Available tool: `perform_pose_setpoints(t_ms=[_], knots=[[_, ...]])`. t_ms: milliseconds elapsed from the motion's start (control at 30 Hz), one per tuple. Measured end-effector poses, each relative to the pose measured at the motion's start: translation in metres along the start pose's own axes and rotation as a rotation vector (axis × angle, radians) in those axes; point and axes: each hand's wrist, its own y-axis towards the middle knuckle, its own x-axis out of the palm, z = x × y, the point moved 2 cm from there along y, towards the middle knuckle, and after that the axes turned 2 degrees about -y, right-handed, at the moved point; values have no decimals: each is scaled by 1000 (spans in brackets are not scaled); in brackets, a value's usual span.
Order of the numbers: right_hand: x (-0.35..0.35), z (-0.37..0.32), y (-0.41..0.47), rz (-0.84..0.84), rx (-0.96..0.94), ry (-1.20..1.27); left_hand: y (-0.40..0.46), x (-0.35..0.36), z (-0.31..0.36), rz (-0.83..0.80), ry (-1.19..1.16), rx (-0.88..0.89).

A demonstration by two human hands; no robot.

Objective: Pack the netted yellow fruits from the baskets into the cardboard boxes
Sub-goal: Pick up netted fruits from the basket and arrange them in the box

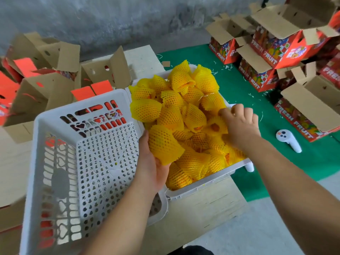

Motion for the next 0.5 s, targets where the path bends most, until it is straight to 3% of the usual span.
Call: perform_pose_setpoints(t_ms=[100,267,500], knots=[[-8,17,-9,-53,-92,291,-10,-12,13,-25,30,-27],[-35,-3,-38,17,-3,577,-28,-33,31,-31,75,6],[-88,-175,-111,74,-286,955,-73,-93,77,25,153,27]])
